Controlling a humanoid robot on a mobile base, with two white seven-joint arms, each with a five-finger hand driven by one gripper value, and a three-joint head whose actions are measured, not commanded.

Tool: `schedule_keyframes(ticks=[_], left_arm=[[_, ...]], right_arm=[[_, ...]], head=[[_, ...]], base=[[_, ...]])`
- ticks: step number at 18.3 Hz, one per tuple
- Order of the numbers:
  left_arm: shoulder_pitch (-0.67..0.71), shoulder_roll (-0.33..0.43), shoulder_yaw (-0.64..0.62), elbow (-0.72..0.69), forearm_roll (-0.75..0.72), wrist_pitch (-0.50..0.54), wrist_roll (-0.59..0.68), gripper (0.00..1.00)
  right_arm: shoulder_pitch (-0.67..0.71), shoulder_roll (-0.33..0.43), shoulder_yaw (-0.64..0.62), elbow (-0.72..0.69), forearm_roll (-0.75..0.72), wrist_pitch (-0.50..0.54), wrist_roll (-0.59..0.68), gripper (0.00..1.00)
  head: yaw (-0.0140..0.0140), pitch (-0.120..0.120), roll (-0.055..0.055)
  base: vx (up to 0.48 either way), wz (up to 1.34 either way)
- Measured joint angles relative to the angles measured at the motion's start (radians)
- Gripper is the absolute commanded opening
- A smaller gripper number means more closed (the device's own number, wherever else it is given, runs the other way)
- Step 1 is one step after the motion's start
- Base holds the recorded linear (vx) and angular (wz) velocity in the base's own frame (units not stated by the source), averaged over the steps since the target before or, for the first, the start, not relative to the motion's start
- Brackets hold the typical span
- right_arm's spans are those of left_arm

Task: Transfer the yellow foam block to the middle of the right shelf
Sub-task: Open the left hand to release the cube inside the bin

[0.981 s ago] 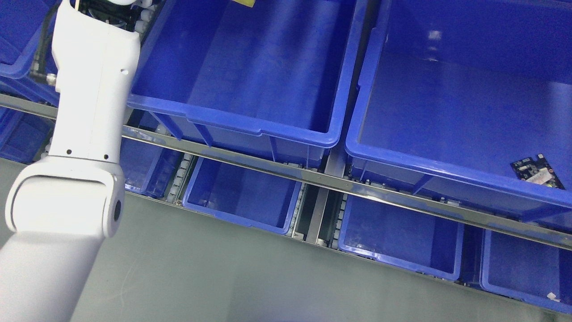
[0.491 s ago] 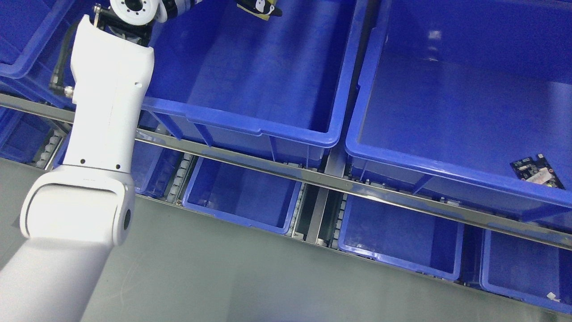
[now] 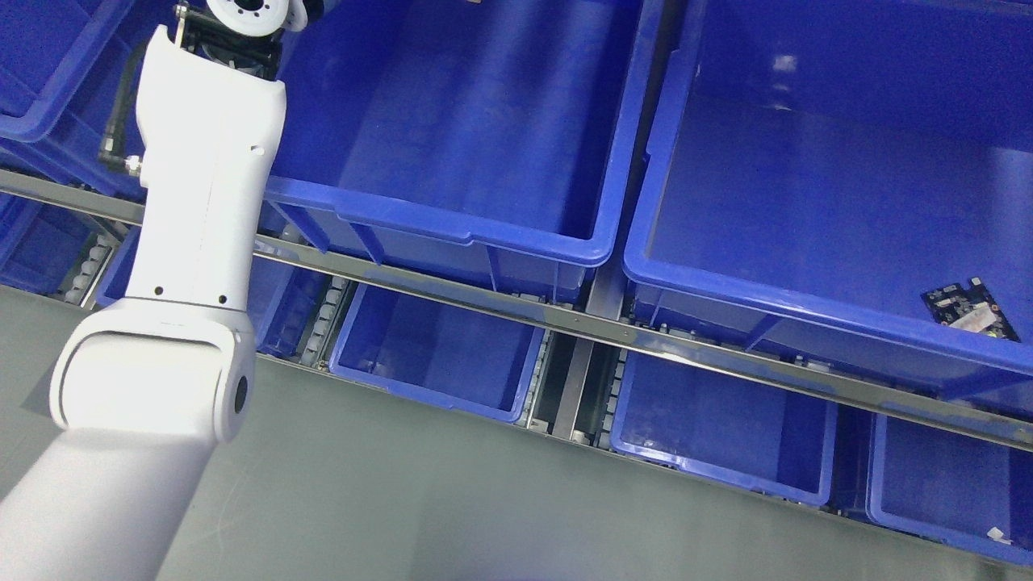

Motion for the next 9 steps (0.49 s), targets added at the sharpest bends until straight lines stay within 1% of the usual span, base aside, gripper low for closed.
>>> schedule_keyframes(ticks=[5,6,7,8,9], left_arm=[[0.010,-0.007,0.012,0.000,-0.005,-0.003,0.035,1.00],[0.011,-0.008,0.014,-0.001,-0.006,-0.003,0.046,0.98],[0.013,-0.009,0.015,-0.001,-0.007,-0.003,0.057,0.86],[0.015,-0.009,0.016,-0.001,-0.008,-0.003,0.067,0.67],[0.016,-0.010,0.017,-0.002,-0.011,-0.002,0.078,0.57]], right_arm=[[0.000,0.000,0.000,0.000,0.000,0.000,0.000,1.00],[0.000,0.000,0.000,0.000,0.000,0.000,0.000,1.00],[0.000,0.000,0.000,0.000,0.000,0.000,0.000,1.00],[0.000,0.000,0.000,0.000,0.000,0.000,0.000,1.00],[0.000,0.000,0.000,0.000,0.000,0.000,0.000,1.00]], head=[[0.0000,0.000,0.000],[0.0000,0.000,0.000],[0.0000,0.000,0.000],[0.0000,0.000,0.000],[0.0000,0.000,0.000]], base=[[0.000,0.00],[0.000,0.00],[0.000,0.00],[0.000,0.00],[0.000,0.00]])
